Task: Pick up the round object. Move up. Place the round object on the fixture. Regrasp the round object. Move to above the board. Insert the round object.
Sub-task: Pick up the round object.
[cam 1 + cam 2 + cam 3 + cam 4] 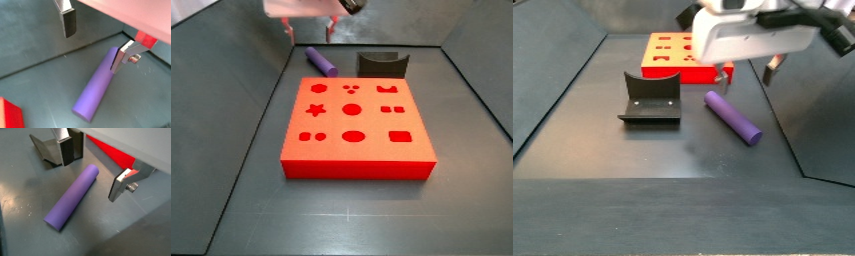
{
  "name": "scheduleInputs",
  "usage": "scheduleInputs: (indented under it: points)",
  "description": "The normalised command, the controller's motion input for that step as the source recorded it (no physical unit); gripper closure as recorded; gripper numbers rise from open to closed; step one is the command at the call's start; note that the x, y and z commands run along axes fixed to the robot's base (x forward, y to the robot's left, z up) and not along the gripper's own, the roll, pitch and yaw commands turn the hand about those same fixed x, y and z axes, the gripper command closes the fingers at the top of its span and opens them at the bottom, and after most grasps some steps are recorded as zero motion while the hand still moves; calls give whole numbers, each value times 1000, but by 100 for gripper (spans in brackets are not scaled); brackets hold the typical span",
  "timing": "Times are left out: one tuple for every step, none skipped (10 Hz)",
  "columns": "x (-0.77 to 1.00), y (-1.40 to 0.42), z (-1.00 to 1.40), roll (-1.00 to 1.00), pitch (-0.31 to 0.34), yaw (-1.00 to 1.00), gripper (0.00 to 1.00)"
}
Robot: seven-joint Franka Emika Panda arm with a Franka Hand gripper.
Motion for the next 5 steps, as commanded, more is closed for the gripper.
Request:
scheduleInputs:
  points:
    - [506,149,-611,-41,184,-51,0]
    - [251,166,-583,-24,127,-3,0]
    - [140,171,-589,-36,49,0,0]
    - [29,171,-560,-56,0,0,0]
    - [0,177,-403,-113,-21,0,0]
